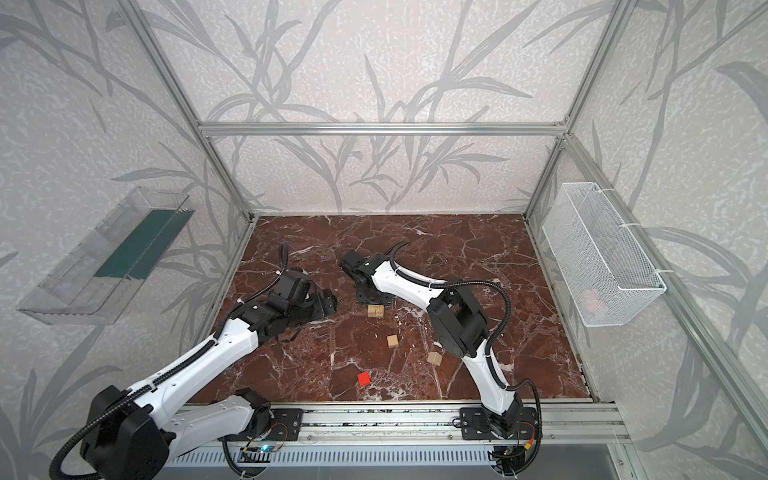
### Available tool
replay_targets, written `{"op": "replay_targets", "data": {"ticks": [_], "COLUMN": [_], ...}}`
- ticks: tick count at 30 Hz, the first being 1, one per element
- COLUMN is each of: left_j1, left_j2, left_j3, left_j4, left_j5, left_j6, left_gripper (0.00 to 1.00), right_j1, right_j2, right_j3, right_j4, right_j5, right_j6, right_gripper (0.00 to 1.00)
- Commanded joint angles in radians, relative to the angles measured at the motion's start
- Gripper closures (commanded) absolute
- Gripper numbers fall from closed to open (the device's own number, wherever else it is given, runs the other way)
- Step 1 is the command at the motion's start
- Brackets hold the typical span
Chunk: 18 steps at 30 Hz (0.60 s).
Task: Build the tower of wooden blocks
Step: 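Lower the held block against blocks 58 and 72 with the right gripper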
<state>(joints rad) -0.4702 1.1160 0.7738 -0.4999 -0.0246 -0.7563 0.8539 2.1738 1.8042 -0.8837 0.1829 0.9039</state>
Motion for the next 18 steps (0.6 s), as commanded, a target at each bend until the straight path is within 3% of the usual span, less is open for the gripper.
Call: {"op": "replay_targets", "data": {"ticks": [1, 18], "left_j1": [0.006, 0.010], "left_j2": [-0.002, -0.005], "left_j3": [-0.012, -0.011], "left_j4": [0.004, 0.003], "left_j5": [-0.007, -0.001], "left_j6": [-0.011, -0.012], "left_gripper": [0.00, 0.01], "right_j1": [0.005, -0.001], "right_j2": [0.024, 0.032], "right_j3": [0.027, 0.018], "right_j4": [-0.031, -0.011], "right_j5": [0.015, -0.002], "right_j6": [0.014, 0.010], "right_gripper": [0.47, 0.59]}}
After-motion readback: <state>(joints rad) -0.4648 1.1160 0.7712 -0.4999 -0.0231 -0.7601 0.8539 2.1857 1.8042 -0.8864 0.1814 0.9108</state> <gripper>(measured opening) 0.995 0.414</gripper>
